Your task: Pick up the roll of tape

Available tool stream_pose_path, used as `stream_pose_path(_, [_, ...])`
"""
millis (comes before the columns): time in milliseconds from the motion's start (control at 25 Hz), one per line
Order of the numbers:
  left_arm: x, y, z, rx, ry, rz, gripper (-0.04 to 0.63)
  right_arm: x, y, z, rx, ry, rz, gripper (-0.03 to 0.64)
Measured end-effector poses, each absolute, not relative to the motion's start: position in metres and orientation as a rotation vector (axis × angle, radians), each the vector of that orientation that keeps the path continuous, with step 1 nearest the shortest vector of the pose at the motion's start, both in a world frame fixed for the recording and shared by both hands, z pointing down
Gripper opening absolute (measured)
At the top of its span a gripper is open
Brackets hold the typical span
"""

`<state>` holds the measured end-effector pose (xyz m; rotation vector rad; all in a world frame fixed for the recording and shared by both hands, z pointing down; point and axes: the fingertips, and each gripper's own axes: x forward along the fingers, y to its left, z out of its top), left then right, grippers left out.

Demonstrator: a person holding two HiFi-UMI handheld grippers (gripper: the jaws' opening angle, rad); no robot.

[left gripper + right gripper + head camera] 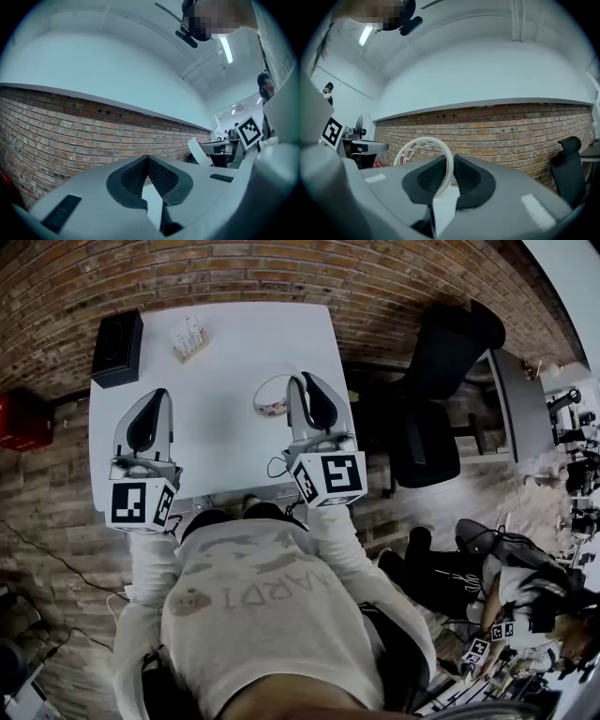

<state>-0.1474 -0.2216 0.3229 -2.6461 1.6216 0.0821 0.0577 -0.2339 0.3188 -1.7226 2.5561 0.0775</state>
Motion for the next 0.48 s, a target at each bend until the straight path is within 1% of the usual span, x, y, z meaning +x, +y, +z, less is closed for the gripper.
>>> stream_pose_path(480, [-0.1482,-0.2237,0.3215,-2.652,1.6,0.092,0.006,0.058,-0.2336,0.3167,-1.731,2.536,0.084,0.06])
